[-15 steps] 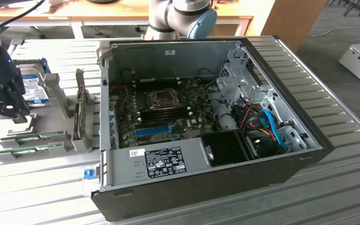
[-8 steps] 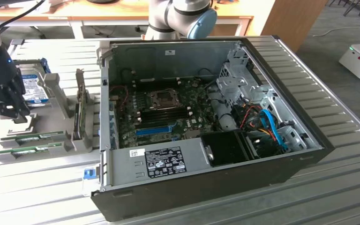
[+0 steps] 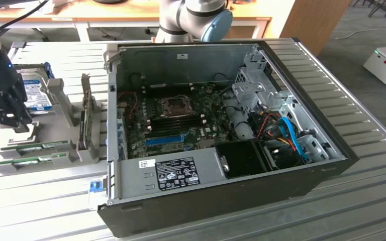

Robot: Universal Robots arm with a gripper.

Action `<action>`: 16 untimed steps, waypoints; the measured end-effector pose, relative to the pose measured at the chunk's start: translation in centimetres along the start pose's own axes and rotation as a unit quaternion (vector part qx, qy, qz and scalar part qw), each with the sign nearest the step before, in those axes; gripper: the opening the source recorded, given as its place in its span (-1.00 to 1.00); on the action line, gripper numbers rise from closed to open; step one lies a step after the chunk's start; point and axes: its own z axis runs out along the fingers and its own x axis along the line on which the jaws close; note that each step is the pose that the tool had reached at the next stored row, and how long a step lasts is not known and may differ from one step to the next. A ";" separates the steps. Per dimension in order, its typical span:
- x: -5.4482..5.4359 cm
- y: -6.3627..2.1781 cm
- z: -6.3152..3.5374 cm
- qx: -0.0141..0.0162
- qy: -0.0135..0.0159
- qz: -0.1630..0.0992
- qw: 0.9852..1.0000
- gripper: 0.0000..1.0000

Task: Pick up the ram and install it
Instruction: 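Pick up the ram and move it above insertion slot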

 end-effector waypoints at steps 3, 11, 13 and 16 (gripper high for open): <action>0.1 0.00 -0.01 0.000 0.000 0.000 1.000 -0.40; 0.4 0.00 0.00 0.000 0.000 0.000 1.000 -0.40; 0.5 -0.01 -0.01 0.000 0.000 0.000 1.000 -0.40; 0.7 -0.01 -0.01 0.000 0.000 0.000 1.000 -0.40</action>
